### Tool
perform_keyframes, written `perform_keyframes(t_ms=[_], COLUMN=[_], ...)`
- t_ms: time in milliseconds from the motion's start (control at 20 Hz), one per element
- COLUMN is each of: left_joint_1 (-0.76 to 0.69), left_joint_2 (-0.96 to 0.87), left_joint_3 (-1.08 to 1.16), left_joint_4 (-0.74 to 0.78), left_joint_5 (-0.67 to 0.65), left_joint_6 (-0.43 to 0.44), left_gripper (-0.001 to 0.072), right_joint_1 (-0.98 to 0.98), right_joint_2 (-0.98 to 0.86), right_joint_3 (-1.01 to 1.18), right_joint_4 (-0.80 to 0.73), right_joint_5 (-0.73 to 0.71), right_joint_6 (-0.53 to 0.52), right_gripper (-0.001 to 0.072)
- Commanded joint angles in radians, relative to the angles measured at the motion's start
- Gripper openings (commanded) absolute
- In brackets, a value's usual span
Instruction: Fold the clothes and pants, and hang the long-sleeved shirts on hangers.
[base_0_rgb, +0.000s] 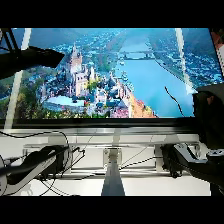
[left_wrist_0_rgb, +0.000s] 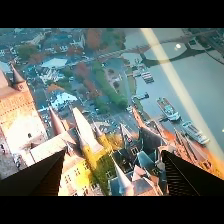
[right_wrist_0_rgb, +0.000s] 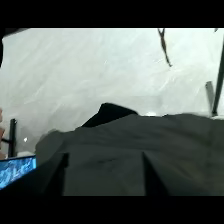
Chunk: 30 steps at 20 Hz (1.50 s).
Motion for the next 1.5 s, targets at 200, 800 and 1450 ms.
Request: perform_keyframes(t_ms=[200,800,1450], left_joint_1=[-0.001,-0.001,-0.001], left_joint_2=[0.000,0.000,0.000], left_joint_3=[0.001,0.001,0.001], left_joint_4=[0.000,0.000,0.000], left_joint_5=[0.000,0.000,0.000], left_joint_6=[0.000,0.000,0.000], left_gripper=[0.0693,0.0693,0.0693], right_joint_1=[0.040,1.074,1.347], right_joint_2=[-0.006,-0.079,-0.243], right_joint_3=[-0.037,-0.037,-0.036], right_joint_4=[0.414,0.393,-0.009], right_joint_5=[-0.056,-0.140,-0.153], right_joint_6=[-0.082,-0.652,-0.651], right_gripper=[0.0024,0.0023,0.0025])
